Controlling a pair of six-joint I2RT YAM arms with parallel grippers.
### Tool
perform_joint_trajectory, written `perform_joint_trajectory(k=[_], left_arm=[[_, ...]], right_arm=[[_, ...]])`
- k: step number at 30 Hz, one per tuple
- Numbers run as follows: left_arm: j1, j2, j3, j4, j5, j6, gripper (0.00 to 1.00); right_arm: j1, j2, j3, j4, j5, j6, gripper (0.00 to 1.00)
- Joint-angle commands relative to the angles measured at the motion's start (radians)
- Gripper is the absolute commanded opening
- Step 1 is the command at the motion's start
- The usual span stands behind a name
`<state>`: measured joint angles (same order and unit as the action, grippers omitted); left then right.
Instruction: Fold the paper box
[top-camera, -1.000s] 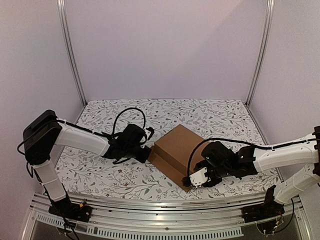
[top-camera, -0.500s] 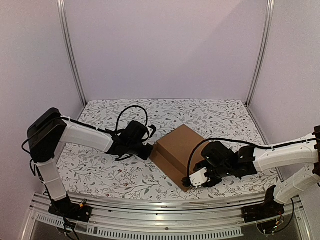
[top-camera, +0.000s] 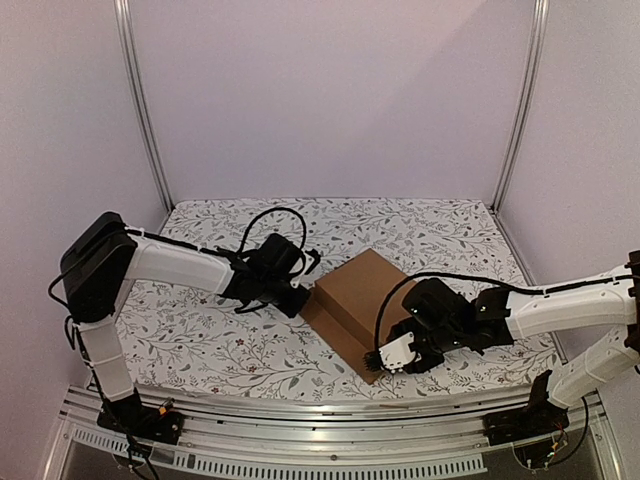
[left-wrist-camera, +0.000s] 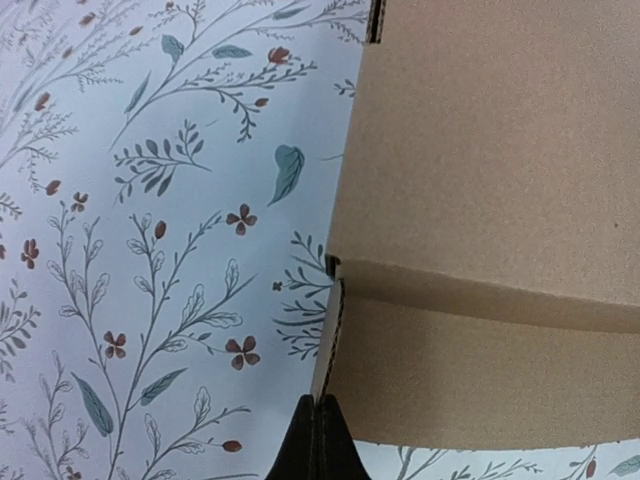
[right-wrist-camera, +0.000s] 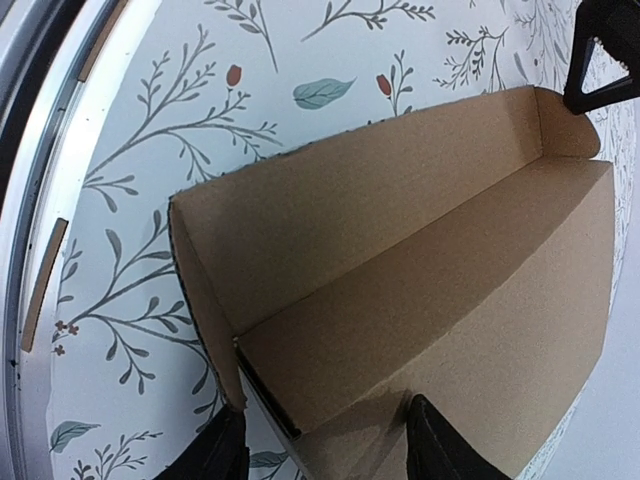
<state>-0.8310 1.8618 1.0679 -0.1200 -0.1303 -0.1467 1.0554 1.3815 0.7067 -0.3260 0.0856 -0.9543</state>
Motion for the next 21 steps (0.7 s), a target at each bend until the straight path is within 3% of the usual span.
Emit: perform_joint_trajectory(k=[1,16,21], left_arm=[[0.013,0.038,0.07,-0.069,0.044,0.038,0.0],[0.03,0.085,0.203,-0.21,0.095,0.055,0.0],[0.03,0.075,0.194,-0.219,0.101,0.051,0.0]], right_arm=[[-0.012,0.03,0.0,-0.1,-0.071,0.025,0.53],[-0.037,0.034,0.013,-0.126,-0.116,0.038,0.52],[-0.038,0.023,0.008,-0.146,-0.135,0.022,0.6]])
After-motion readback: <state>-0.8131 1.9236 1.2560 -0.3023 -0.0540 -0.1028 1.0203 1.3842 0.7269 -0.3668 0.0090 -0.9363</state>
